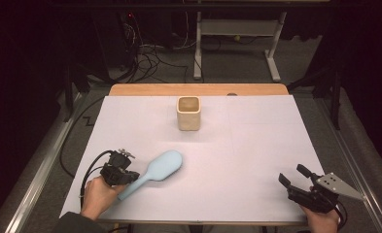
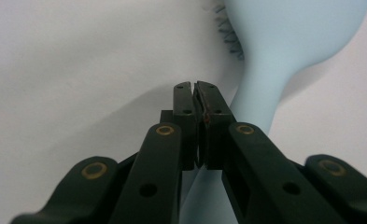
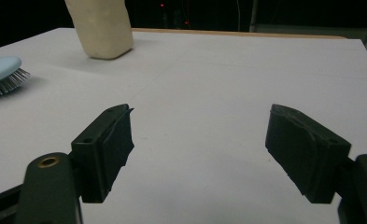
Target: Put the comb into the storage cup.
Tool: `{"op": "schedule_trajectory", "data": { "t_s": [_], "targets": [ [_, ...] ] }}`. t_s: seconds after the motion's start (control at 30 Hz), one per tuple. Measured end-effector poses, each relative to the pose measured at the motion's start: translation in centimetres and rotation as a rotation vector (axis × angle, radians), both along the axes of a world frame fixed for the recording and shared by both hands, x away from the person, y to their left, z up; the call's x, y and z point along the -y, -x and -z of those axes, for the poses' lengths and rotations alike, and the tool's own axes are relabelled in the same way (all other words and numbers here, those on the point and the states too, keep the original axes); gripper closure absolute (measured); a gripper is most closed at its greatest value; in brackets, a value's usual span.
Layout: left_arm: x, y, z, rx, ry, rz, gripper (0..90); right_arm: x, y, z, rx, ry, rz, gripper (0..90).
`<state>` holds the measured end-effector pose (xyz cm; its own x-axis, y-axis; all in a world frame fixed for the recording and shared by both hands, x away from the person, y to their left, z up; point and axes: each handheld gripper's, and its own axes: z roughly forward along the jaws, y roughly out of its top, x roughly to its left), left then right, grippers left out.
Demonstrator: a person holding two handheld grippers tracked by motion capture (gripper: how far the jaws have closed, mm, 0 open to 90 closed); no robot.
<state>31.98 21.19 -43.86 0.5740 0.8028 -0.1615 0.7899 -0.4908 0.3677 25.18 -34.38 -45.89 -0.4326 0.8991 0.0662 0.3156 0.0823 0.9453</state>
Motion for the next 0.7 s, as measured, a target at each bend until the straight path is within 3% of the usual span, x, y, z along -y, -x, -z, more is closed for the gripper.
{"op": "schedule_trajectory", "data": {
  "t_s": [0.53,0.7],
  "targets": [
    [0.9,1.5,0.1,0.001,0.033,0.029,85.0,0.0,0.0,0.0,0.001,0.0,-0.004,23.7],
    [1.2,1.8,-0.4,0.057,-0.001,0.026,82.4,0.0,0.0,0.0,0.002,0.001,-0.004,23.7]
  ]
}}
